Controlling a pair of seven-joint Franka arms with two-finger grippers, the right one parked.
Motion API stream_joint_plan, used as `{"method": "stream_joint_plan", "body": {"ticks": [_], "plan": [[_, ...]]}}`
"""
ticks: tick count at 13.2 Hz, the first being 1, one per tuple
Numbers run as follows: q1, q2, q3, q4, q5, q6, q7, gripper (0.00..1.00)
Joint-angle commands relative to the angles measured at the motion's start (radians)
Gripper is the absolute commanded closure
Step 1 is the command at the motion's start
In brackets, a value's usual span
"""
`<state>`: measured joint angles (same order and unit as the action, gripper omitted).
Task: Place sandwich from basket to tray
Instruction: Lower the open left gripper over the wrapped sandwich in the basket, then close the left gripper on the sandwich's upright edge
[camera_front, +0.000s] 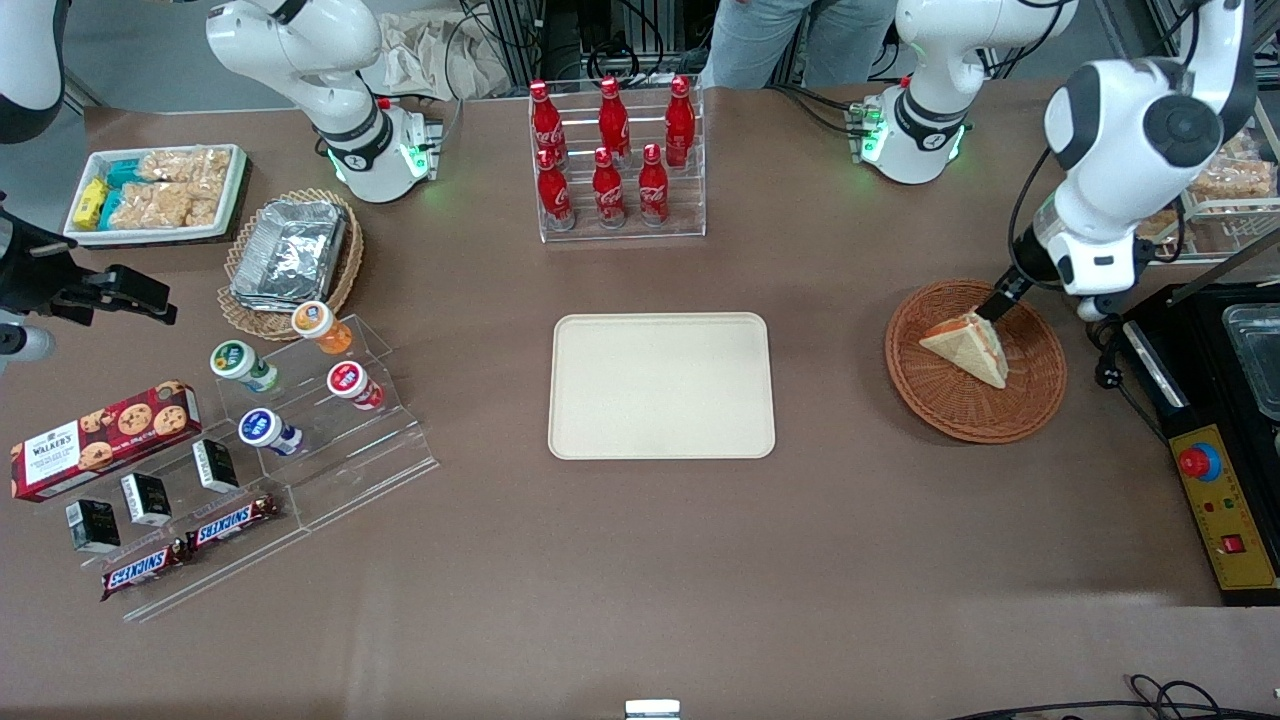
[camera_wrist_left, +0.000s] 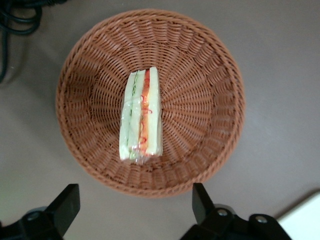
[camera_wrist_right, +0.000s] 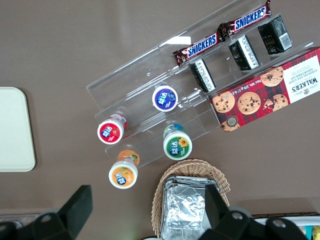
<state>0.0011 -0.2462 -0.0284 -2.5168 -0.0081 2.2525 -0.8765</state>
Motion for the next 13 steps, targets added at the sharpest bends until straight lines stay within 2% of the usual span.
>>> {"method": "stream_joint_plan", "body": {"ticks": [1,6,13], "plan": [[0.017,0.06,-0.01,-0.051,0.013,0.128,-0.025,0.0],[0.019,0.208,-0.007,-0.063,0.011,0.3,-0.029,0.0],[0.017,0.332,-0.007,-0.059,0.013,0.407,-0.022,0.0]]}}
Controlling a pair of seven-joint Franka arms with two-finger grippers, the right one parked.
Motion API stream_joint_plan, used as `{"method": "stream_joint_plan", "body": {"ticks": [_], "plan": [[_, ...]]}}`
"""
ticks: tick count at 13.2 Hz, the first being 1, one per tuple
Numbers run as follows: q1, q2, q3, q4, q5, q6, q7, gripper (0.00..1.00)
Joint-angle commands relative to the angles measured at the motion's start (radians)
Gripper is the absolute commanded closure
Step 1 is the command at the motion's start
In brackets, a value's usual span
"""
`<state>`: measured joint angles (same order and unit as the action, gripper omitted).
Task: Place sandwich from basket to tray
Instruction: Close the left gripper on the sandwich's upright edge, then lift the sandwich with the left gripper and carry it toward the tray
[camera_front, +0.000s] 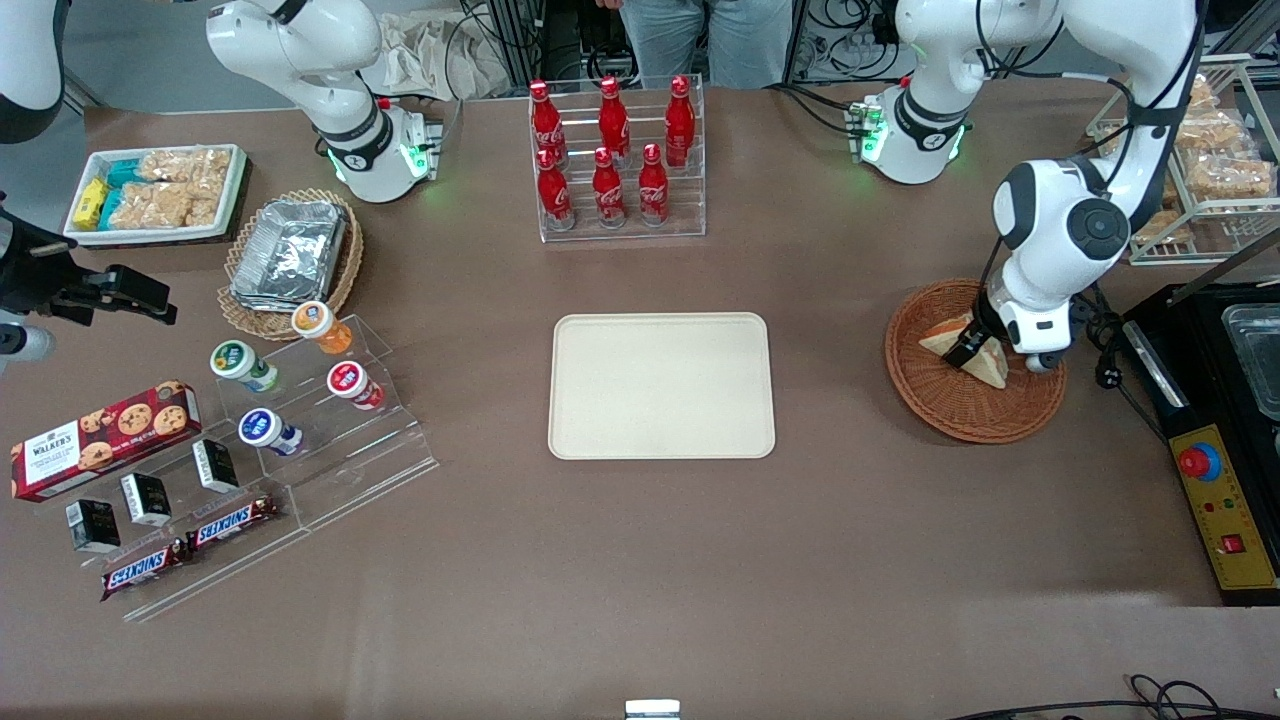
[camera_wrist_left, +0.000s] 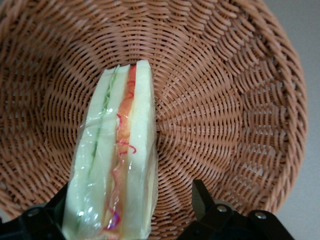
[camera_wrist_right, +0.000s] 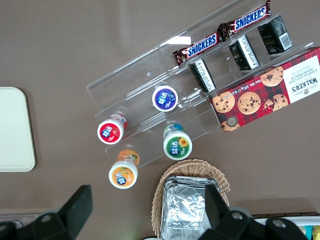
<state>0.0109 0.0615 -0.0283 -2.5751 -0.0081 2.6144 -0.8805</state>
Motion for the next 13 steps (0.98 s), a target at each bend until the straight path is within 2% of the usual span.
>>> {"method": "stream_joint_plan", "body": {"ticks": [1,2,3,6,7,10,13], "plan": [[0.008,0.027,-0.007,0.003,0.013,0.046,-0.018,0.0],[0.008,0.027,-0.007,0.003,0.013,0.046,-0.018,0.0],[0.008,0.029,-0.007,0.003,0.013,0.046,-0.018,0.05],[0.009,0.031,-0.005,0.004,0.011,0.046,-0.018,0.87],[0.009,0.026,-0.004,0.004,0.011,0.046,-0.021,1.0],[0.008,-0.07,-0.007,0.009,0.011,0.018,-0.014,1.0],[-0.011,-0.196,-0.018,0.108,0.01,-0.233,0.037,1.0]]}}
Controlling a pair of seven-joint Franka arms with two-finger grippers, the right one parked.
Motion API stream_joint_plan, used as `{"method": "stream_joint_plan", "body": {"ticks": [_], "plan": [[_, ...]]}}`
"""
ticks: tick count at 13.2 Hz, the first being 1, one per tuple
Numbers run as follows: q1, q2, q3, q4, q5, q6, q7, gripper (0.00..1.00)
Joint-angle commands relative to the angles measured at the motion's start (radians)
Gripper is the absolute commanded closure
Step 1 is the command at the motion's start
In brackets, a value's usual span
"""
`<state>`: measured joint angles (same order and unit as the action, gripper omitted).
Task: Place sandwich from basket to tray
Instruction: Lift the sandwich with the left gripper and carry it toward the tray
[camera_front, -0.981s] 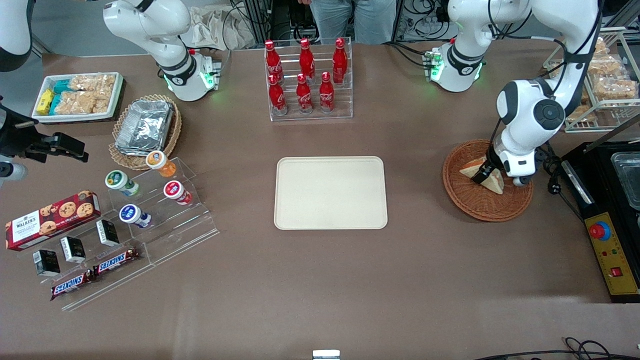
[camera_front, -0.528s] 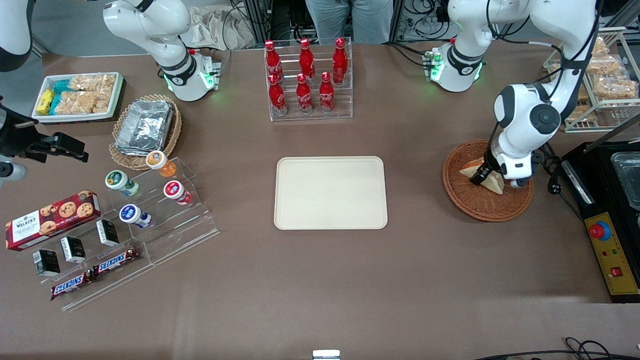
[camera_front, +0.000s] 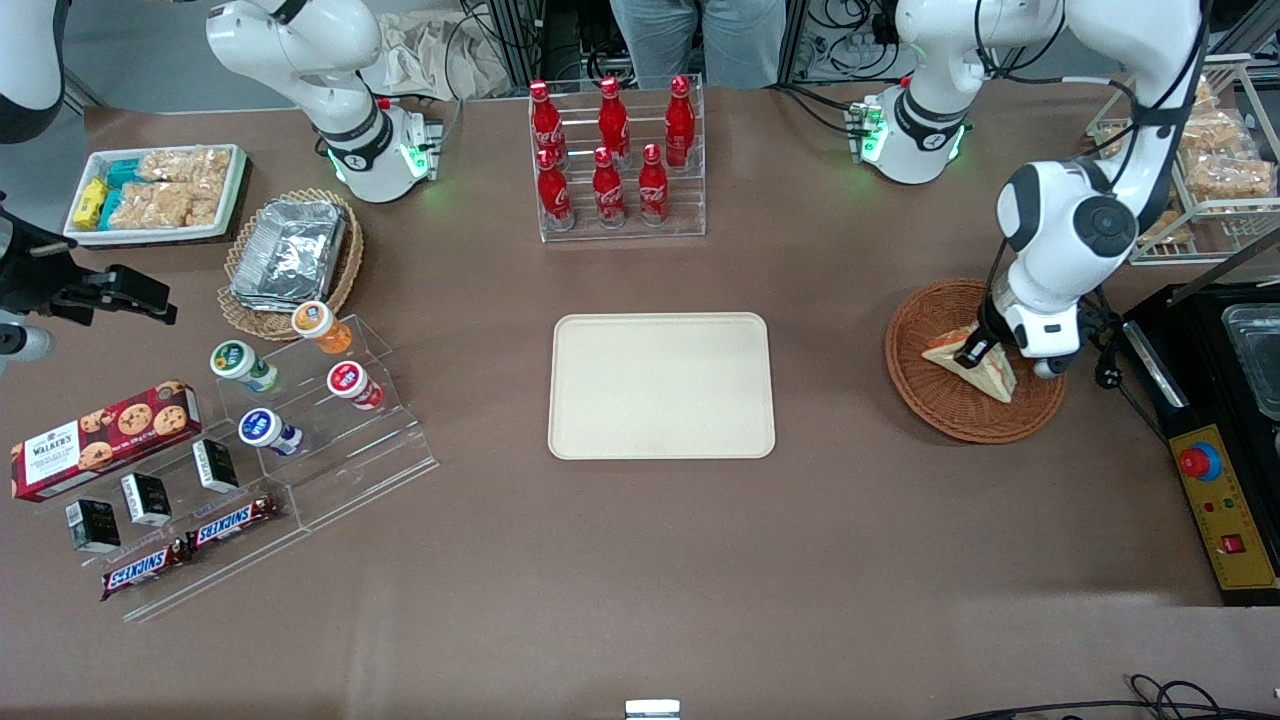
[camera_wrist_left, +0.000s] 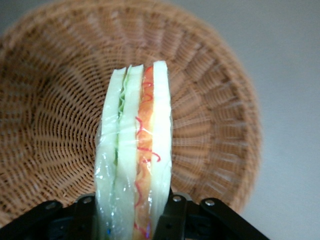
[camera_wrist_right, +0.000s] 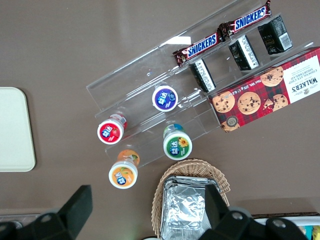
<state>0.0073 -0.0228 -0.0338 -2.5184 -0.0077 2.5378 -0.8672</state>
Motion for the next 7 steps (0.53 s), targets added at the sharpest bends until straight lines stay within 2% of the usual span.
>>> {"method": "stream_joint_plan", "body": {"ticks": [1,5,7], "plan": [[-0.018,-0.118,-0.023,0.132,0.009,-0.266,0.045,1.0],[-0.026,-0.042,-0.07,0.595,-0.012,-0.806,0.2,1.0],[-0.05,-0.019,-0.118,0.691,-0.014,-0.861,0.191,1.0]]}}
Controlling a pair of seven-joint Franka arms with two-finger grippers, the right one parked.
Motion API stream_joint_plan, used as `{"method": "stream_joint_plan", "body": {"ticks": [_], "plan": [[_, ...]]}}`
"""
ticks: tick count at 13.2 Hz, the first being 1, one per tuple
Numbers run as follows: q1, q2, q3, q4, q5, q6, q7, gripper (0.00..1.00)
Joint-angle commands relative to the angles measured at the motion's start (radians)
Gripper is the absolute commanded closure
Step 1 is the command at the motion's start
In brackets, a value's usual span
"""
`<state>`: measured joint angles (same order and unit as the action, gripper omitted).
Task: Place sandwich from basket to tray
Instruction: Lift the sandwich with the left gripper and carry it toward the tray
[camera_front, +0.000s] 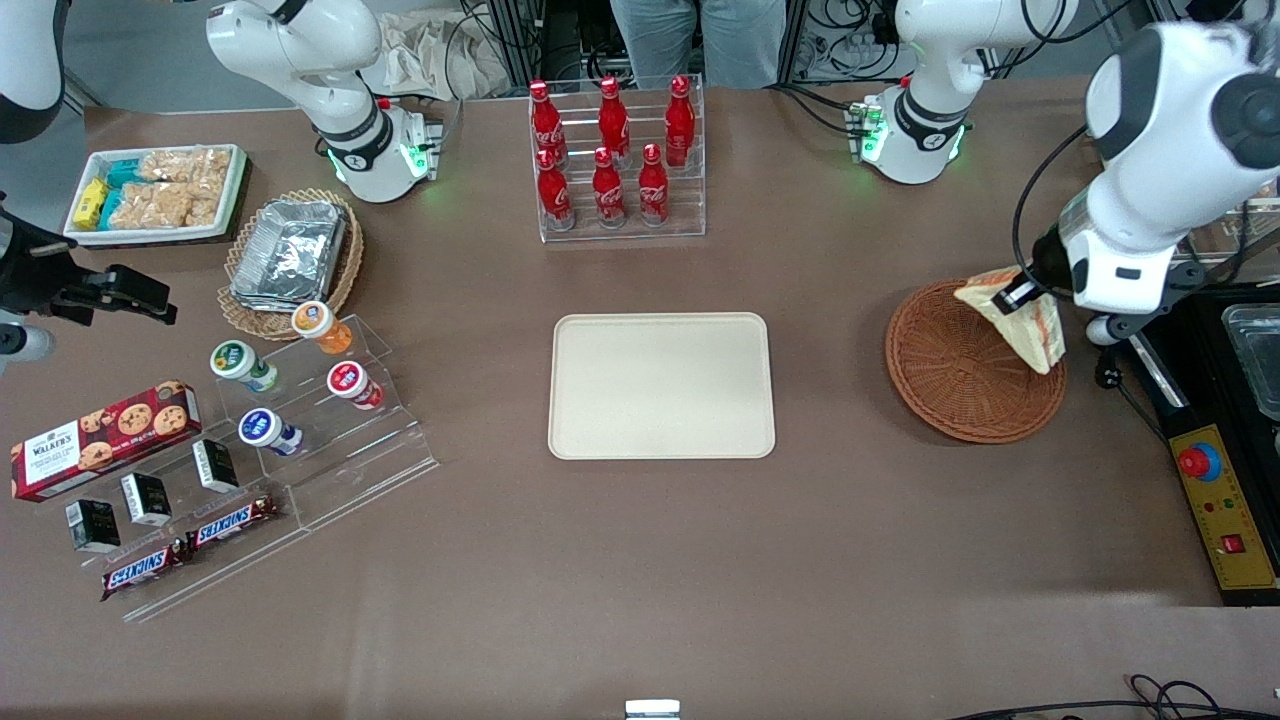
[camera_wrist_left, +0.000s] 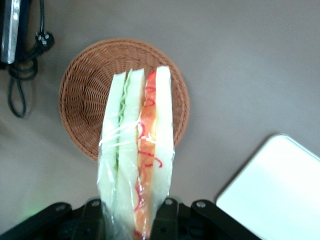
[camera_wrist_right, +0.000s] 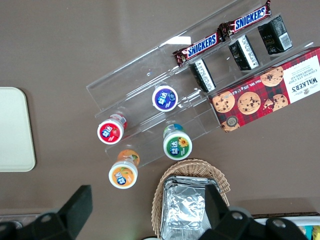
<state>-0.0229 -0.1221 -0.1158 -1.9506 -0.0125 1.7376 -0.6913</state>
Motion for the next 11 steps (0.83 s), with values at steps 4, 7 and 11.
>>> {"method": "stream_joint_plan", "body": {"ticks": [4,7,11], "plan": [[-0.075,0.159,-0.21,0.22,-0.067,-0.041,0.027,1.0],[-0.101,0.255,-0.312,0.252,-0.057,0.06,0.033,1.0],[-0.11,0.45,-0.318,0.349,-0.054,0.08,0.205,1.0]]}}
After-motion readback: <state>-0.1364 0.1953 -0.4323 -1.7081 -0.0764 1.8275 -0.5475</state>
